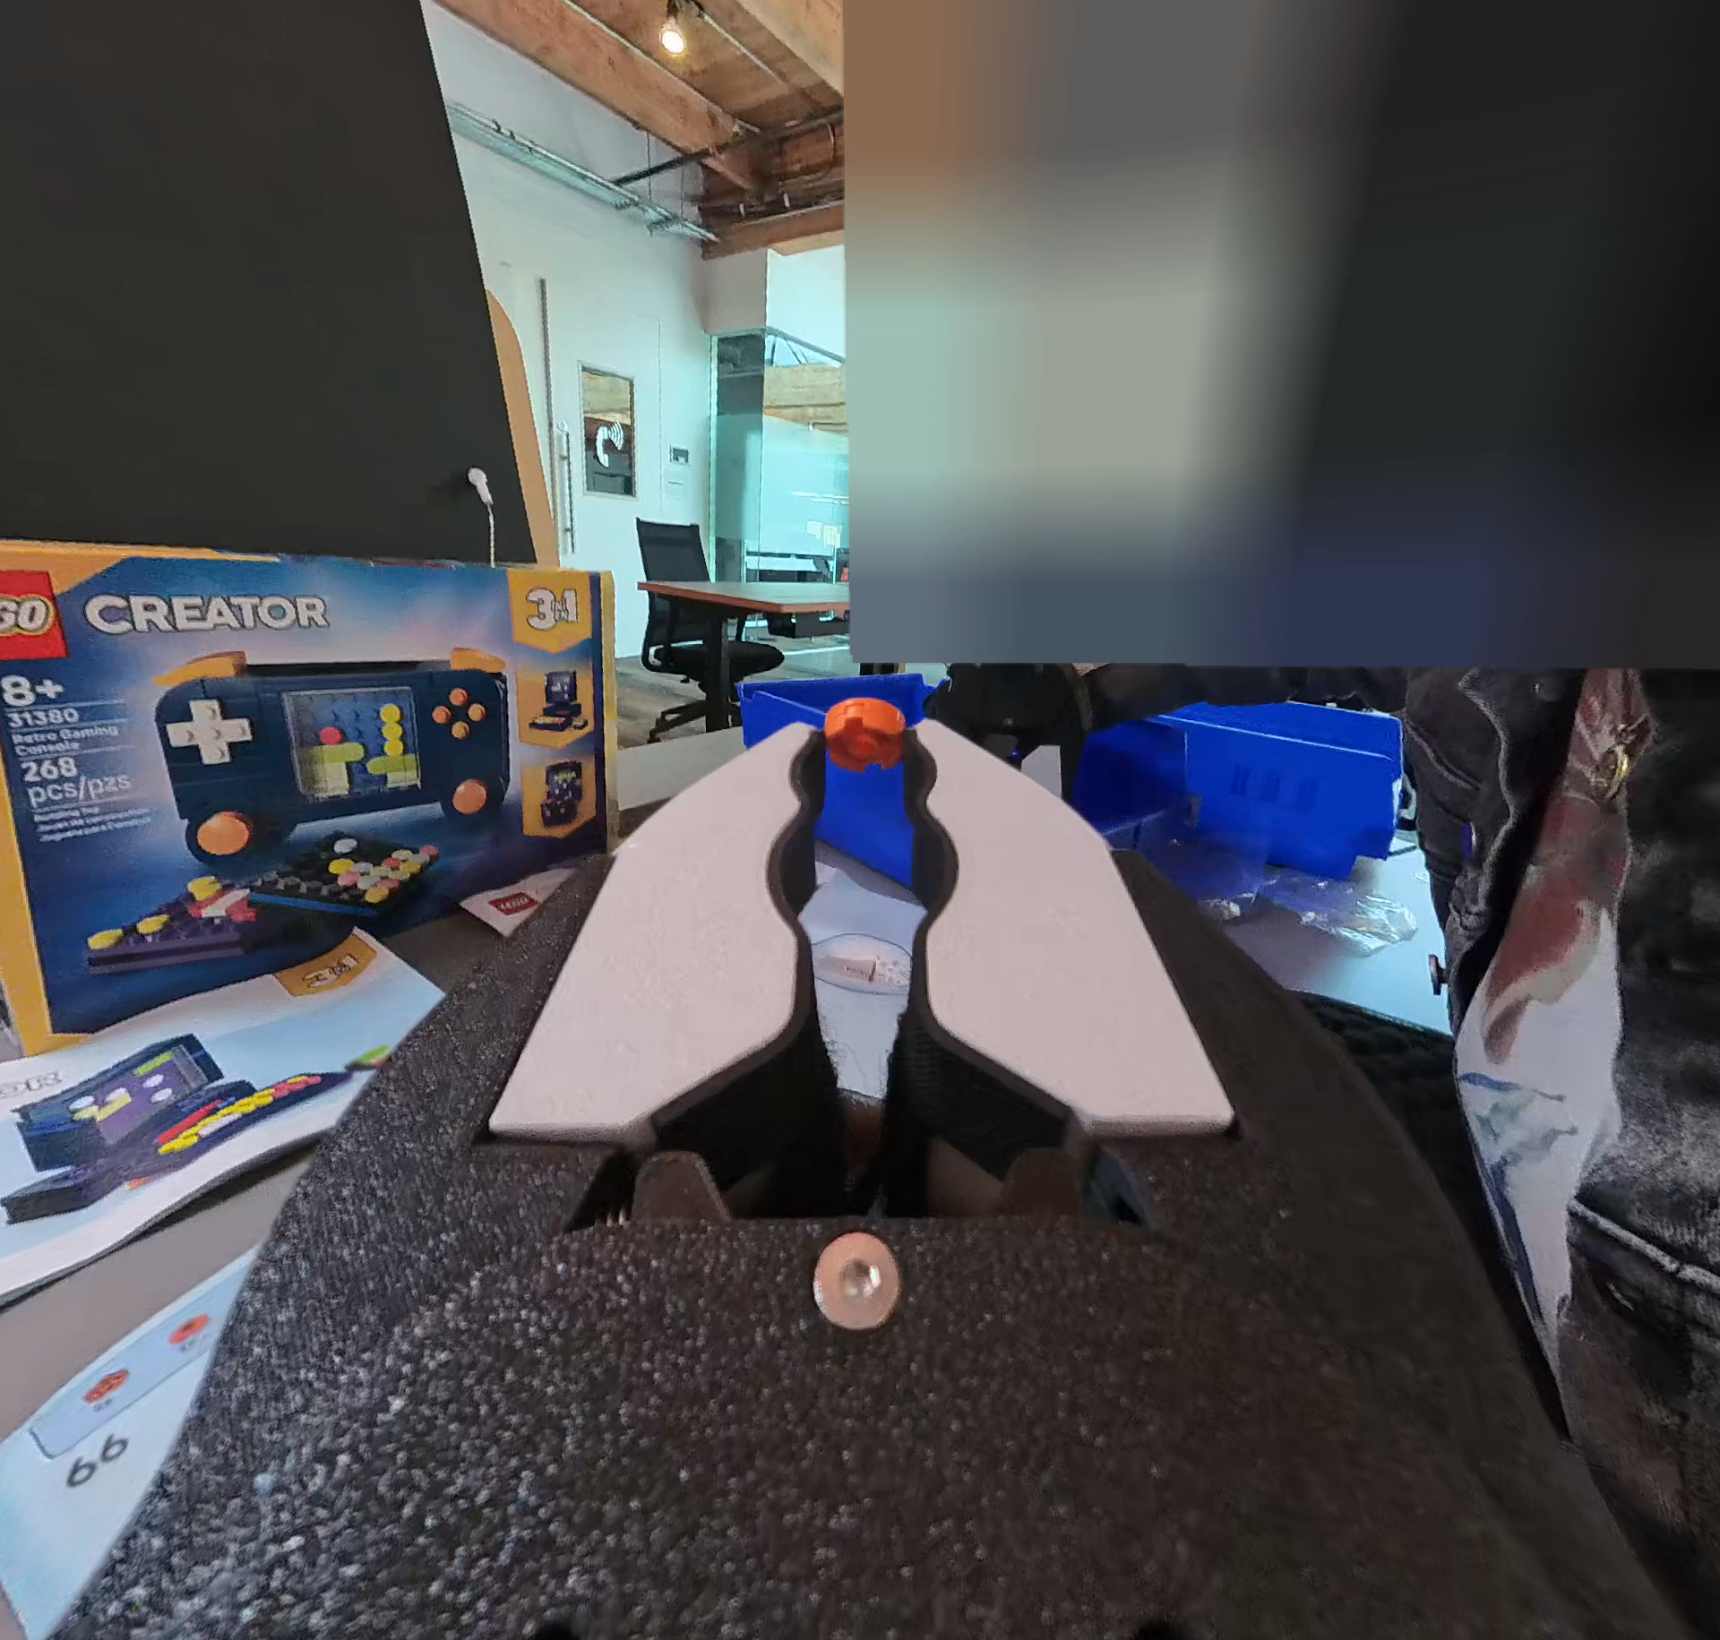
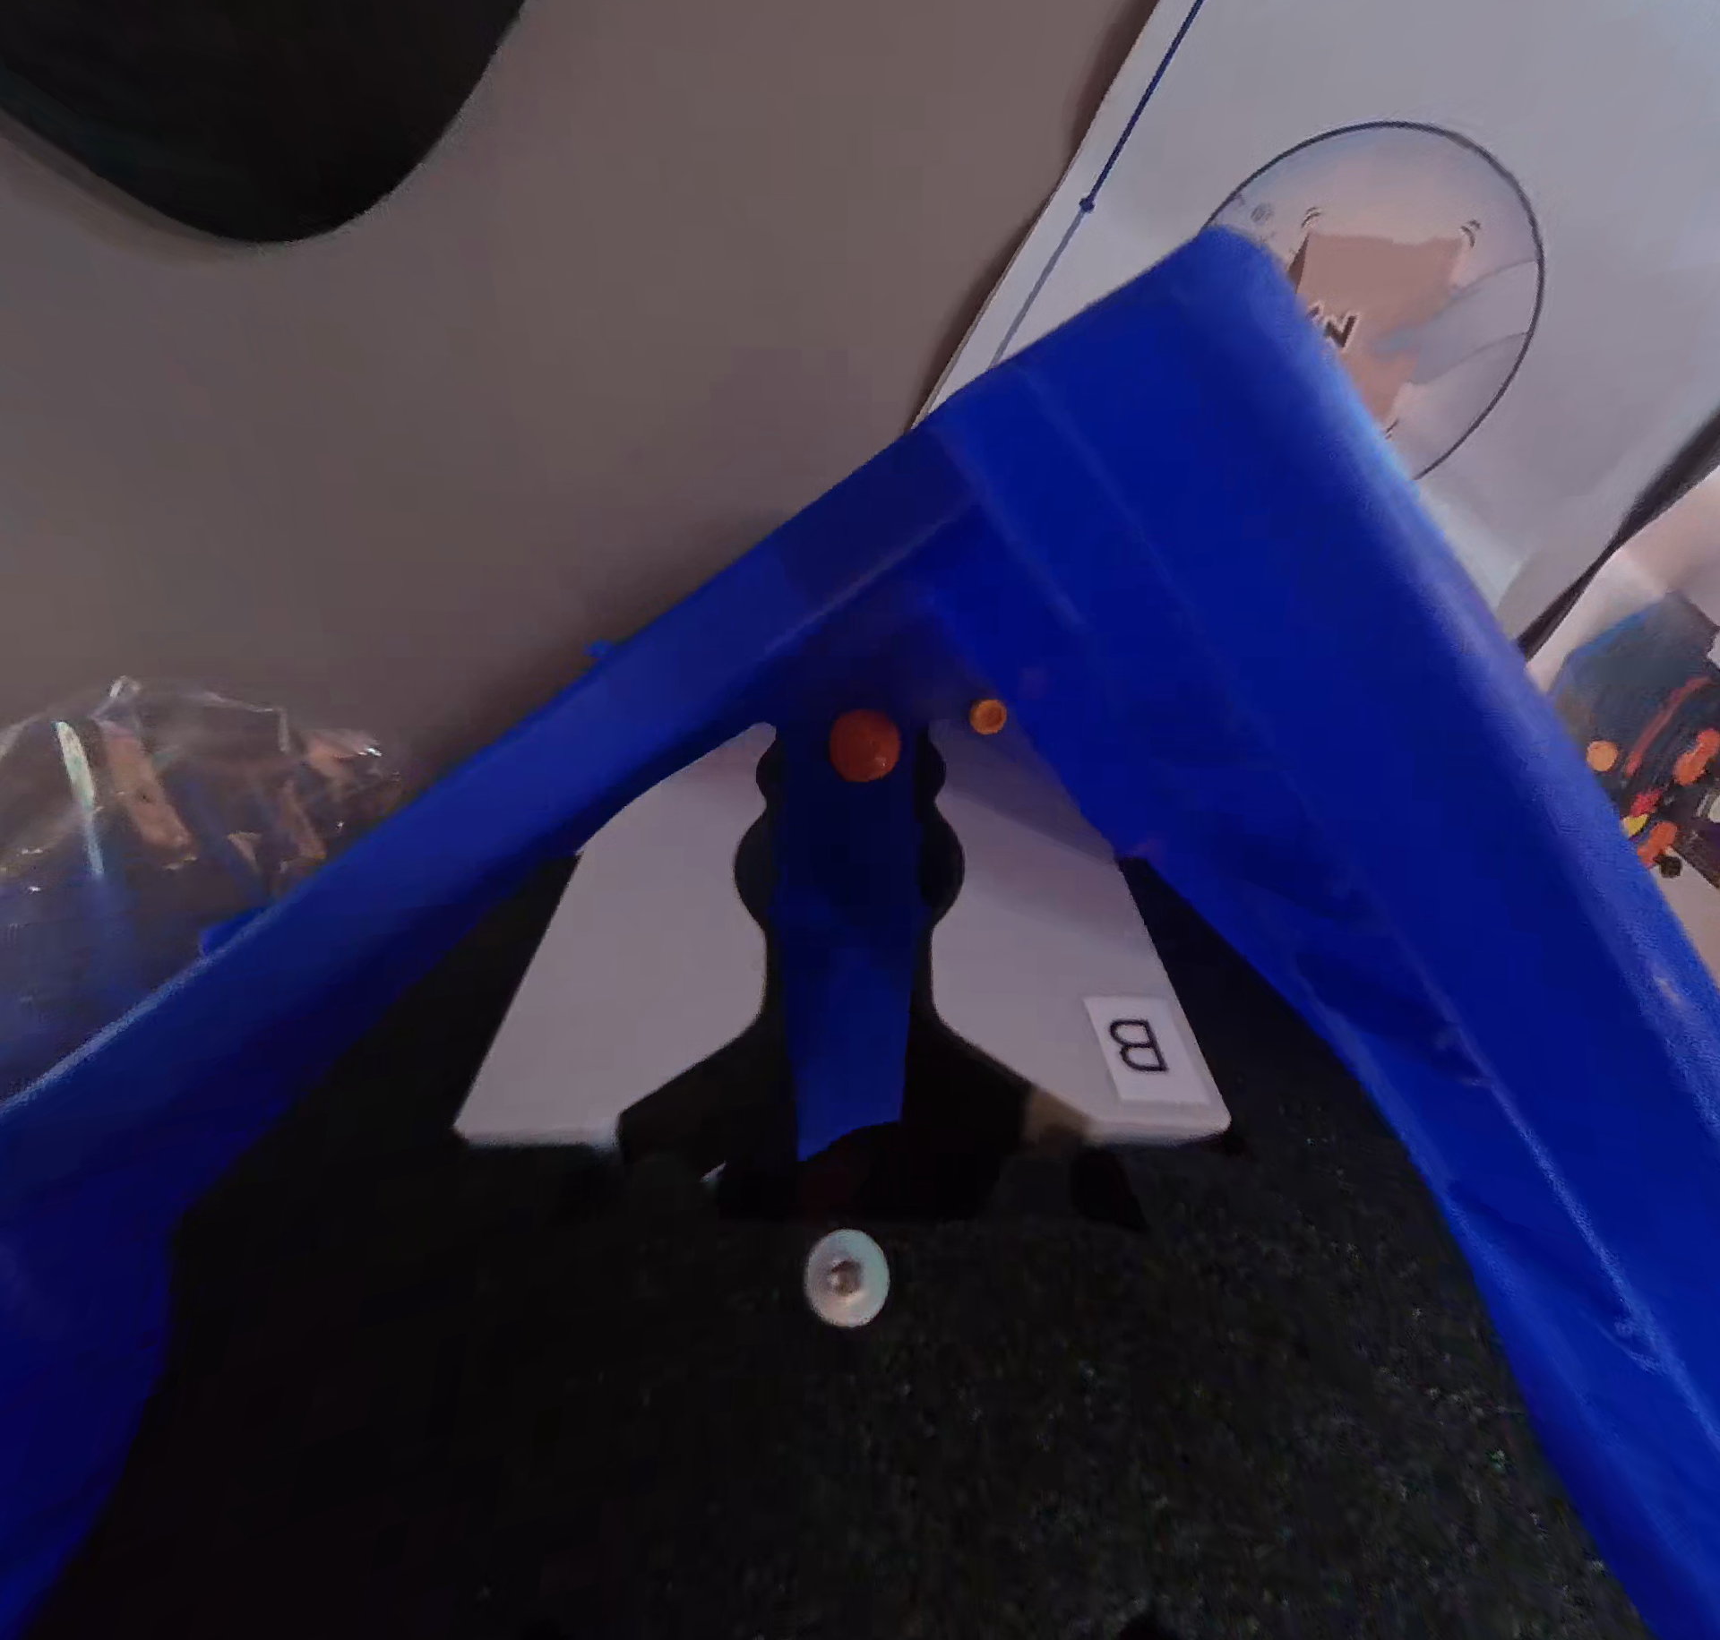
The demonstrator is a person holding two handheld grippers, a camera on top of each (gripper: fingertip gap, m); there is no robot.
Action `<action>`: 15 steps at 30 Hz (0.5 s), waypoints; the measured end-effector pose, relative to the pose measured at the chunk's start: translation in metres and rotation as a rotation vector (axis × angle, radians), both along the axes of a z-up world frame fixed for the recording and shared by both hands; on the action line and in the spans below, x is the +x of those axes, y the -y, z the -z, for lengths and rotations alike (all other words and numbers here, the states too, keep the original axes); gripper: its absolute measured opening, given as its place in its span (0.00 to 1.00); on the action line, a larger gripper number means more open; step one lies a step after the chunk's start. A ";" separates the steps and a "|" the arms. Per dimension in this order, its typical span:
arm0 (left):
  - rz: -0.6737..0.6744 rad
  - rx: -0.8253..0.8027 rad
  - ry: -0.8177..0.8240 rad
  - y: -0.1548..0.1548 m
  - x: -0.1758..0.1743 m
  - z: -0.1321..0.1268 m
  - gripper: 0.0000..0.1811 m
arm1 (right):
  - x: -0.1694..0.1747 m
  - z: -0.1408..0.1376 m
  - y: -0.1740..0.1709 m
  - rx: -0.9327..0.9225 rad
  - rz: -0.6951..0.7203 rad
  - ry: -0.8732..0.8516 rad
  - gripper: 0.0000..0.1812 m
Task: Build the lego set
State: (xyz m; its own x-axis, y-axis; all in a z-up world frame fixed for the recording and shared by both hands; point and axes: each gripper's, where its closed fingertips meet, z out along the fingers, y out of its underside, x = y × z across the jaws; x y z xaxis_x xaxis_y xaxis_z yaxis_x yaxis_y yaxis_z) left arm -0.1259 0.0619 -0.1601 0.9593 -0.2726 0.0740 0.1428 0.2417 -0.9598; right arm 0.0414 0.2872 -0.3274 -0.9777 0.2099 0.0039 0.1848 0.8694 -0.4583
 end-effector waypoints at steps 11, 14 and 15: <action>0.037 -0.152 -0.052 -0.010 0.017 0.028 0.09 | -0.006 0.000 -0.006 0.016 0.096 -0.044 0.08; 0.032 -0.222 -0.130 -0.015 0.030 0.038 0.09 | -0.022 -0.047 -0.002 -0.124 0.282 -0.156 0.08; 0.027 -0.240 -0.165 -0.016 0.035 0.042 0.09 | -0.027 -0.069 0.002 -0.208 0.362 -0.206 0.08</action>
State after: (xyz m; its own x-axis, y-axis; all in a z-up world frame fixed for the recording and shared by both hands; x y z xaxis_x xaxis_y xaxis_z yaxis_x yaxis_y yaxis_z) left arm -0.0912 0.0784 -0.2019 0.9564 -0.2916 -0.0169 -0.0167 0.0031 -0.9999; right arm 0.0144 0.2851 -0.2580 -0.8247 0.5544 0.1116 0.3465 0.6513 -0.6751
